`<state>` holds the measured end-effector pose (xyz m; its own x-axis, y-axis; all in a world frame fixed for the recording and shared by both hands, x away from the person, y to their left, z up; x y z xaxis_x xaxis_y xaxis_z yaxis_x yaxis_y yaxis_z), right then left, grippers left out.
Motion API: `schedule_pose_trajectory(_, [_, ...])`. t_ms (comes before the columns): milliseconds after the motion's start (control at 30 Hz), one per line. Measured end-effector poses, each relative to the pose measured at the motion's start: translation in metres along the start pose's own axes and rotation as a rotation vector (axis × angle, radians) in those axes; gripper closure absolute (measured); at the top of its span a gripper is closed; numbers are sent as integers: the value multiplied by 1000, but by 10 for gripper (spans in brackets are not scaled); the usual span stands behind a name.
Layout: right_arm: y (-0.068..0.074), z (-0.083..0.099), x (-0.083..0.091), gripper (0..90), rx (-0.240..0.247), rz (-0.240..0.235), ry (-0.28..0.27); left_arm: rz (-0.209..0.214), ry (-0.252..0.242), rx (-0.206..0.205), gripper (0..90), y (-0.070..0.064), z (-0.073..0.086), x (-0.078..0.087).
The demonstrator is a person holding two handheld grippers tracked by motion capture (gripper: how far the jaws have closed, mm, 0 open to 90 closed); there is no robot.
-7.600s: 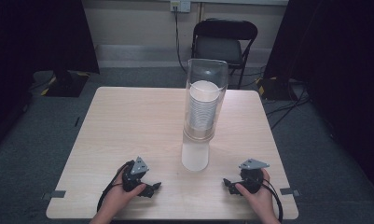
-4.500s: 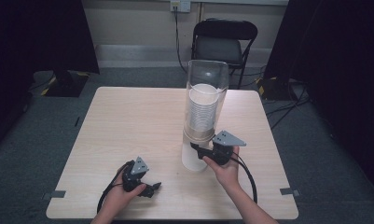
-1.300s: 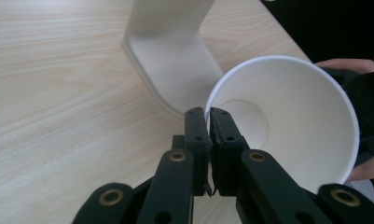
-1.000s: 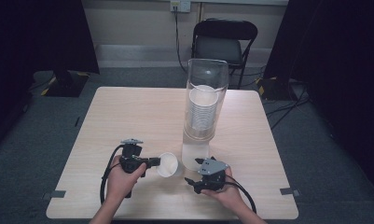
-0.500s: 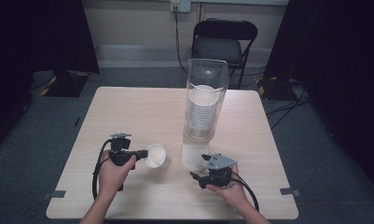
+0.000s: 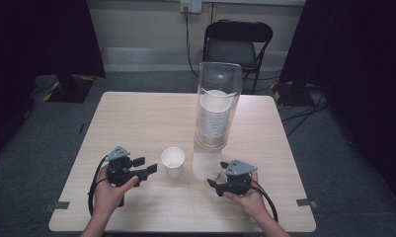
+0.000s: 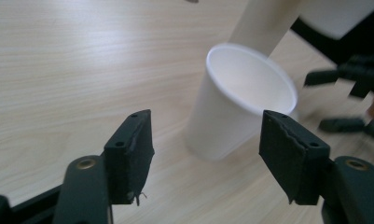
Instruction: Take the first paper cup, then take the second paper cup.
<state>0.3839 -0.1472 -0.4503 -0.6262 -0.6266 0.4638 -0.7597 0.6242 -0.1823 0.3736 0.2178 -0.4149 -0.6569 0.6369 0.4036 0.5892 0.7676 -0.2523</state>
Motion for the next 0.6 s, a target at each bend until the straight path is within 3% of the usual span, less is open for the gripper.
schedule_pose_trajectory(100, [-2,0,1,209,-12,3,0,-22,58,-55,327,6,19,0])
schedule_pose_trajectory(133, [-4,0,2,207,-25,5,-2,-39,110,-58,320,10,33,-1])
schedule_pose_trajectory(167, [-4,0,2,207,-25,5,-2,-39,110,-58,316,10,33,-1])
schedule_pose_trajectory(200, [-6,0,1,204,-42,7,-1,-58,170,-90,306,13,42,-5])
schedule_pose_trajectory(233, [-7,0,1,203,-56,6,0,-58,170,-90,284,13,42,-5])
schedule_pose_trajectory(267, [-8,0,1,199,-61,8,2,-62,192,-120,272,14,45,-6])
schedule_pose_trajectory(333, [-8,0,1,188,-77,7,4,-61,207,-172,261,14,51,-11])
schedule_pose_trajectory(433, [-11,-1,3,183,-86,20,4,-52,212,-171,232,15,54,-14])
schedule_pose_trajectory(533, [-15,-2,4,183,-115,27,-7,-41,183,-202,207,16,57,-16])
schedule_pose_trajectory(600, [-17,-2,5,183,-125,26,-10,-45,191,-223,198,15,58,-16])
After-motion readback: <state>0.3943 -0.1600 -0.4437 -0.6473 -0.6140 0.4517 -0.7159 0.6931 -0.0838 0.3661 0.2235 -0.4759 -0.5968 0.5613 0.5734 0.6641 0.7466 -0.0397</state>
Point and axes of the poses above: each handheld gripper's, and its own axes: x roughly backward along the jaws, z roughly out of its underside, y roughly to its left, the point moved 1 cm from there along -x, roughly forward along the jaws, and after that the axes turned 1 degree about -y, right-handed, at the moved point
